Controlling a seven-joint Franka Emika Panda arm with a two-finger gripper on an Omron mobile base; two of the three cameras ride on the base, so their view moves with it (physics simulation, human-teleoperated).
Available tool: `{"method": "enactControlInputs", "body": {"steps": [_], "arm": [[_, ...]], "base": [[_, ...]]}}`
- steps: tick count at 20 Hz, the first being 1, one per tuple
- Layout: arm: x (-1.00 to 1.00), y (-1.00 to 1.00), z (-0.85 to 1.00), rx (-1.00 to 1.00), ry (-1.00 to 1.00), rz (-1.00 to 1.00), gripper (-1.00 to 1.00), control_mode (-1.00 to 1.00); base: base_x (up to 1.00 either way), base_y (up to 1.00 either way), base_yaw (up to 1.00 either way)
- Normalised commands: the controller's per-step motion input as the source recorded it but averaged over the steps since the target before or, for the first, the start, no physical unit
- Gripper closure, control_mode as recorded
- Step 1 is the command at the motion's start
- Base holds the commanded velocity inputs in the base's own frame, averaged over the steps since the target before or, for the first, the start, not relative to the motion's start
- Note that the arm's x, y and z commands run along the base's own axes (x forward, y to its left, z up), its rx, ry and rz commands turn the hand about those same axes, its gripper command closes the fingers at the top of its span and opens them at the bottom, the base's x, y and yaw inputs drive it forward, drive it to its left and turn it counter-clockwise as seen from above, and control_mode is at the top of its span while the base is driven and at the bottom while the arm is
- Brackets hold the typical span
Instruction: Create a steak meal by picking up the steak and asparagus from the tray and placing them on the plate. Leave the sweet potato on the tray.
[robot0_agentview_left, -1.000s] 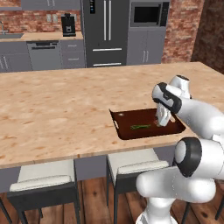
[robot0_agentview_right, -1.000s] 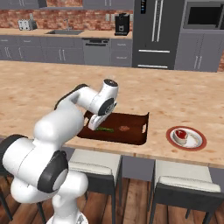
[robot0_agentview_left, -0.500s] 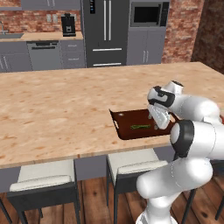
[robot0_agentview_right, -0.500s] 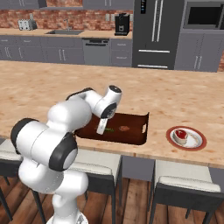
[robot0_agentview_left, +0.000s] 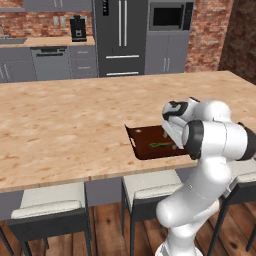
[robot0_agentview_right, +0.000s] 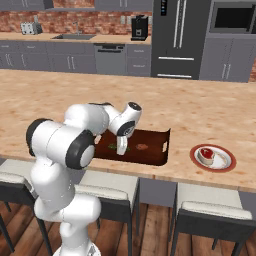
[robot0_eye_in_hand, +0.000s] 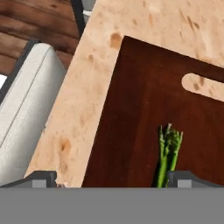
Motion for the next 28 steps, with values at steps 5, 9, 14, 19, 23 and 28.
{"method": "enactControlInputs", "body": {"steps": [5, 9, 14, 19, 23, 28], "arm": [[0.47, 0.0, -0.37, 0.0, 0.0, 0.09, -1.0, -1.0], [0.47, 0.0, -0.4, 0.0, 0.0, 0.07, -1.0, -1.0], [0.56, 0.07, -0.31, 0.0, 0.0, 0.05, -1.0, -1.0], [0.55, 0.2, -0.33, -0.03, 0.0, 0.01, 1.0, -1.0], [0.13, 0.25, -0.5, -0.08, 0.0, 0.0, 1.0, -1.0], [0.0, 0.0, -0.09, 0.0, -0.02, 0.0, 1.0, -1.0]], "base": [[0.0, 0.0, 0.0], [0.0, 0.0, 0.0], [0.0, 0.0, 0.0], [0.0, 0.0, 0.0], [0.0, 0.0, 0.0], [0.0, 0.0, 0.0]]}}
